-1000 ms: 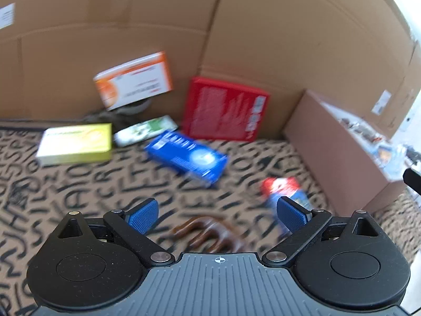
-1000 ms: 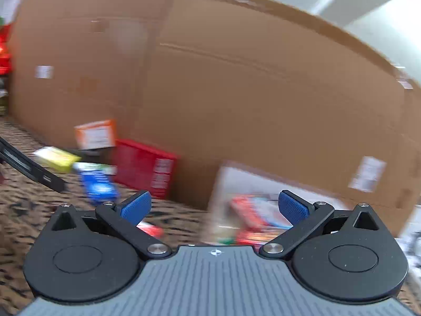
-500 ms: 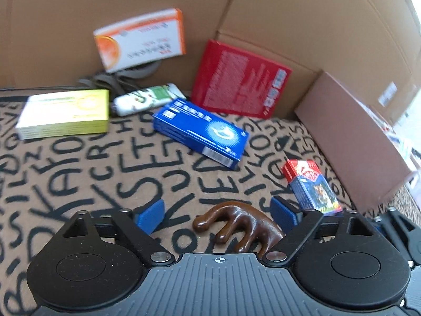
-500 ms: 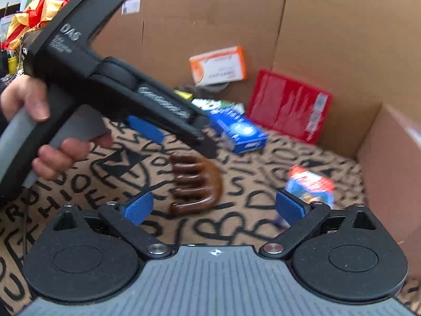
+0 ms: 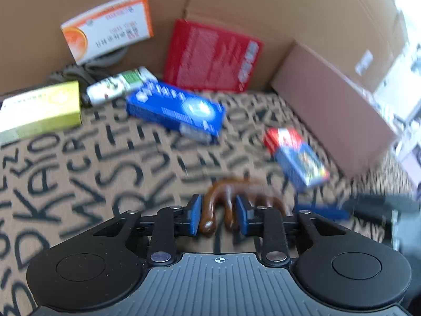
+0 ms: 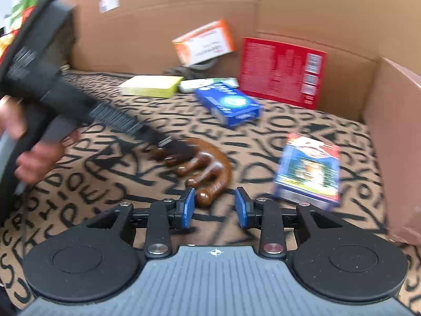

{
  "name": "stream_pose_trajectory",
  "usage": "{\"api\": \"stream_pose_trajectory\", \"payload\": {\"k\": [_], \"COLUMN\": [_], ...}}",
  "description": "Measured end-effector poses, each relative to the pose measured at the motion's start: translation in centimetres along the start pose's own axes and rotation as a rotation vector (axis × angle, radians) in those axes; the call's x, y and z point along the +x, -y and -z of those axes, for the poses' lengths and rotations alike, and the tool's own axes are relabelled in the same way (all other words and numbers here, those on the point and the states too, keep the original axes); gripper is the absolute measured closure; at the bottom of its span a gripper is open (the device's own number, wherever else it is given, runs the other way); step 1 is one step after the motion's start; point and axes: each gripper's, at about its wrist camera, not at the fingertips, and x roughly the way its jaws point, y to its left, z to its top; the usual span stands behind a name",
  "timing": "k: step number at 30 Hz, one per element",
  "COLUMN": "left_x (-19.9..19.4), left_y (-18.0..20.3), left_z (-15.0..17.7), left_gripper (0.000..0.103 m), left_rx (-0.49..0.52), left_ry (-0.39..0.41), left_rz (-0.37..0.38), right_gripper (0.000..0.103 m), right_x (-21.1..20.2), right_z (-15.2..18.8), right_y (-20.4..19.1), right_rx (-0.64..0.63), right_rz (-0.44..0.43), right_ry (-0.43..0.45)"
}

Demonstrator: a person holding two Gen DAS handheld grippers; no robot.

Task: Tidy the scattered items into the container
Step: 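Close both grippers on the brown wooden comb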

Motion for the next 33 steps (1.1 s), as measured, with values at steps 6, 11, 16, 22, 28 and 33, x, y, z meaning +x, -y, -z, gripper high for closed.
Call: {"api": "stream_pose_trajectory", "payload": {"k": [6, 11, 16, 22, 28, 33], "left_x": [-1.3, -1.0, -1.2, -1.0, -0.9, -0.8], "left_y": [1.4, 1.5, 1.6, 1.6, 1.8, 2.3], "left_z": [1.2, 1.0, 1.3, 1.4, 1.6, 1.7], "left_gripper": [0.051, 0.057, 0.051, 0.069, 0.069, 0.058], "left_rx": [0.037, 0.05, 0.055, 0.058, 0.071, 0.071], "left_ry": [0.019, 0.01, 0.014, 0.017, 0.031, 0.033], "left_rz": [-0.031, -0.048, -0.051, -0.06, -0.08, -0.102], "right_gripper": [0.065, 0.066, 0.066, 0.066, 0.066, 0.087], "right_x": [-0.5, -0.1, 0.3, 0.8, 1.3, 1.4], "right_z": [0.5, 0.2, -0.1, -0.4, -0.1, 0.0], "right_y": [0.8, 0.7, 0.5, 0.4, -0.5, -1.1], "right_rx": [0.043, 0.066, 0.089, 0.123, 0.069, 0.016], "right_rz": [0.034, 0.043, 0.052, 0.077, 0.131, 0.117], "right_ry": [-0.005, -0.003, -0.001, -0.002, 0.026, 0.042]}}
